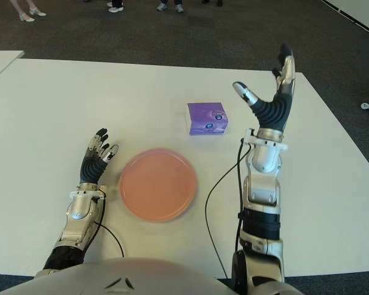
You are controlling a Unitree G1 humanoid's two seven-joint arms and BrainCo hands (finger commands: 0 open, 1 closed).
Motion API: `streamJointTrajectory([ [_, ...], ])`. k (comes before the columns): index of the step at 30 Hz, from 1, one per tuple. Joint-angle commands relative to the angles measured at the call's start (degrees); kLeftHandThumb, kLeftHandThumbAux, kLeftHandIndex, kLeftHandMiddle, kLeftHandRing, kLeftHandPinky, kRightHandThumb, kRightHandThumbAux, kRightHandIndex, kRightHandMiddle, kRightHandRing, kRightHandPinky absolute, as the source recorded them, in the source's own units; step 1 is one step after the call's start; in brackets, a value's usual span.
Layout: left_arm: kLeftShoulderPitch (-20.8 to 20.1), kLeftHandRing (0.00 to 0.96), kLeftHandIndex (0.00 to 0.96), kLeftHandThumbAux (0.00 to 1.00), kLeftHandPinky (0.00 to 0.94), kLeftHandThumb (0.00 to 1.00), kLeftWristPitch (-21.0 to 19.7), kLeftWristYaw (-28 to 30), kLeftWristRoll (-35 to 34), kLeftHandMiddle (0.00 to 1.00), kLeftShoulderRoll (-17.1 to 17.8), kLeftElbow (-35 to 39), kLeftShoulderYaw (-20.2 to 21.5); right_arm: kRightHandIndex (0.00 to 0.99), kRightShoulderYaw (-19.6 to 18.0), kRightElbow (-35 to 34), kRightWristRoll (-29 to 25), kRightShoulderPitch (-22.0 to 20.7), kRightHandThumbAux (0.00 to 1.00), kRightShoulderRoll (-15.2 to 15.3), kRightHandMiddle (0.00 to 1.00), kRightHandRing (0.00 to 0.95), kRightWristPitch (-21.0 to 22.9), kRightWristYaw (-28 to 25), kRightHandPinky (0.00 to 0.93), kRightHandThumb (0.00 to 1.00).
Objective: Put the tissue paper into the plate.
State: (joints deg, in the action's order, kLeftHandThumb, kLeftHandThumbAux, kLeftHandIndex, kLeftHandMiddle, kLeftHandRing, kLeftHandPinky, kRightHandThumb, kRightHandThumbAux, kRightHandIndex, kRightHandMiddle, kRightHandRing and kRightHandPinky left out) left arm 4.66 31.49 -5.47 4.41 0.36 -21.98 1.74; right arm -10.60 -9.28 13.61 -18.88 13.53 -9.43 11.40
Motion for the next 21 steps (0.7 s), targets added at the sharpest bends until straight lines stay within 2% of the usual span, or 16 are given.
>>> streamJointTrajectory([
  [1,0.7,0.000,0.000,0.537,0.000,0.000,-0.6,-1.1,0.5,0.000,-0.1,-3.4,0.4,0.006,1.7,1.7,2.7,-7.4,0.564,4.5,0.000,0.000,3.7,-3.7,0.000,0.501],
  [4,0.6,0.000,0.000,0.539,0.000,0.000,-0.1,-1.2,0.5,0.000,0.0,-3.8,0.5,0.014,2.9,3.9,6.4,-10.0,0.551,8.4,0.000,0.000,5.0,-5.8,0.000,0.498],
  [8,0.7,0.000,0.000,0.536,0.000,0.000,0.4,-1.0,0.3,0.000,0.1,-4.1,0.5,0.021,5.4,6.5,10.3,-11.4,0.499,12.4,0.000,0.000,6.0,-8.8,0.000,0.477],
  [13,0.8,0.000,0.000,0.531,0.000,0.000,0.4,-0.7,0.2,0.000,0.2,-4.0,0.5,0.016,8.4,10.2,12.5,-14.2,0.443,15.0,0.000,0.000,5.3,-11.3,0.000,0.459],
  [19,1.1,0.000,0.000,0.528,0.000,0.000,0.0,-0.4,0.1,0.000,0.3,-3.4,0.4,0.001,11.6,14.1,12.1,-18.2,0.411,17.0,0.000,0.000,3.6,-16.0,0.000,0.456],
  [21,1.3,0.000,0.000,0.531,0.000,0.000,-0.4,-0.3,0.0,0.000,0.3,-3.2,0.4,0.000,13.7,19.5,13.0,-22.3,0.388,18.3,0.000,0.000,2.3,-18.1,0.000,0.475],
])
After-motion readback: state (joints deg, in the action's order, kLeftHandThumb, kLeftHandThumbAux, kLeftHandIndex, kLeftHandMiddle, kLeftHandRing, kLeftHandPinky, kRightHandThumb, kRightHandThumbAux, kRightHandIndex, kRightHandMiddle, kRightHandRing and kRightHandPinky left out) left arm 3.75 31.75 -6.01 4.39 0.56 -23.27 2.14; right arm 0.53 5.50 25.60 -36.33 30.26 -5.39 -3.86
